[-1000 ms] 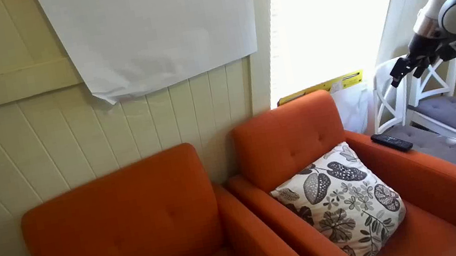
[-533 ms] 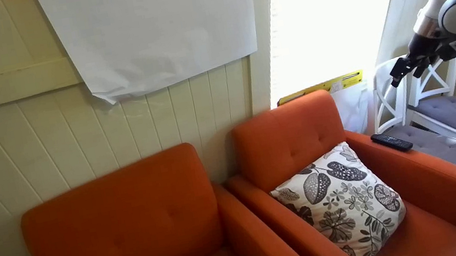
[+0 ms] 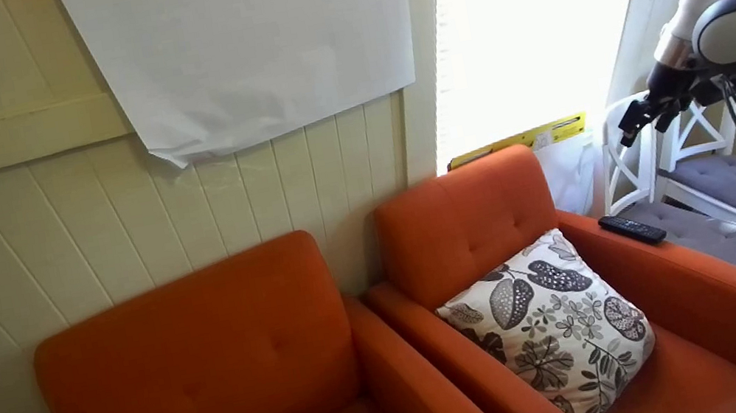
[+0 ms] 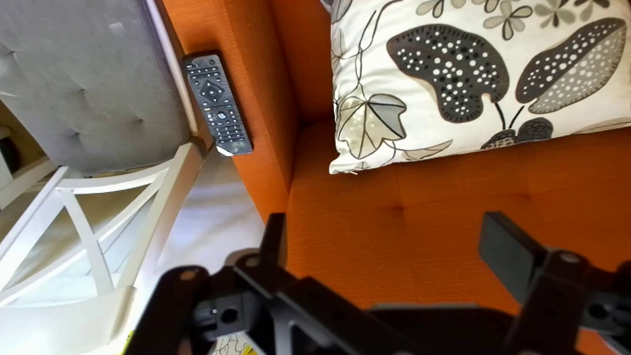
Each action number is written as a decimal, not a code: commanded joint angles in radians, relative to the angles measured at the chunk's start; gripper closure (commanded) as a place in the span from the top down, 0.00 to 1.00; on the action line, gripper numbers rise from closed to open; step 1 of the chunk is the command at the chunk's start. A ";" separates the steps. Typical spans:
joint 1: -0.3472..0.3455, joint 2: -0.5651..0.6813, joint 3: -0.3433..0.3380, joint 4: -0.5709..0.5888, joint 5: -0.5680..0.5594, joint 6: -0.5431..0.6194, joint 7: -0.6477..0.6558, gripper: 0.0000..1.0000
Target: Set the cushion on the right couch upright
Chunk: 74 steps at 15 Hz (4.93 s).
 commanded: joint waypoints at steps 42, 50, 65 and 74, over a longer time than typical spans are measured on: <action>0.066 0.908 0.014 0.549 0.471 0.076 0.075 1.00; 0.092 0.988 -0.024 0.568 0.424 0.099 0.155 1.00; 0.168 1.182 -0.118 0.784 0.461 0.049 0.594 1.00; 0.151 1.316 -0.112 0.966 0.445 -0.107 0.688 0.39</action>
